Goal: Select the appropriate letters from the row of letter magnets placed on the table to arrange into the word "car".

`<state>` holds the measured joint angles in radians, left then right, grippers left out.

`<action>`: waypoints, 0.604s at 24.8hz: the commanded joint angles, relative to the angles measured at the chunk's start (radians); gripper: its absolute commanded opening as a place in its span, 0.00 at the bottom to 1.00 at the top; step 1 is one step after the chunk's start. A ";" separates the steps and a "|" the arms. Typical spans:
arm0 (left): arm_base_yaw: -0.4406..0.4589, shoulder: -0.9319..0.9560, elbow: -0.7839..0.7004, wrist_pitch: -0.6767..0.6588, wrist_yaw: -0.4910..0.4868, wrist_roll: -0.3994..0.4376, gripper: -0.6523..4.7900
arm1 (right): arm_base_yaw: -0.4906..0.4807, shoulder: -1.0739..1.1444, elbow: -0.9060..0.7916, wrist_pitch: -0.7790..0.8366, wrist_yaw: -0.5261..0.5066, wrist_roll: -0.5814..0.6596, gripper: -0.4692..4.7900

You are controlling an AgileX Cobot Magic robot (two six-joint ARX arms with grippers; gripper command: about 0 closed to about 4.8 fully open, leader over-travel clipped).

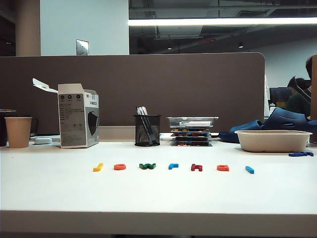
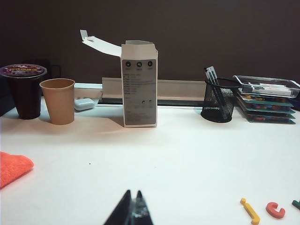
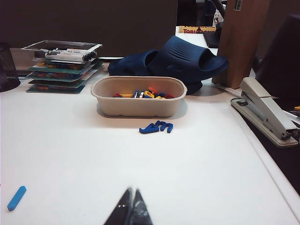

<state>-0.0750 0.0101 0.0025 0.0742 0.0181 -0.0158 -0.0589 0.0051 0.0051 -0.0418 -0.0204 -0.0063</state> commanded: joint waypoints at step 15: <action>0.002 0.002 0.034 0.029 0.036 -0.003 0.11 | 0.001 -0.006 -0.005 0.016 -0.001 -0.002 0.09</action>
<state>-0.0750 0.0105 0.0219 0.0910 0.0353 -0.0189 -0.0589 0.0051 0.0051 -0.0418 -0.0204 -0.0063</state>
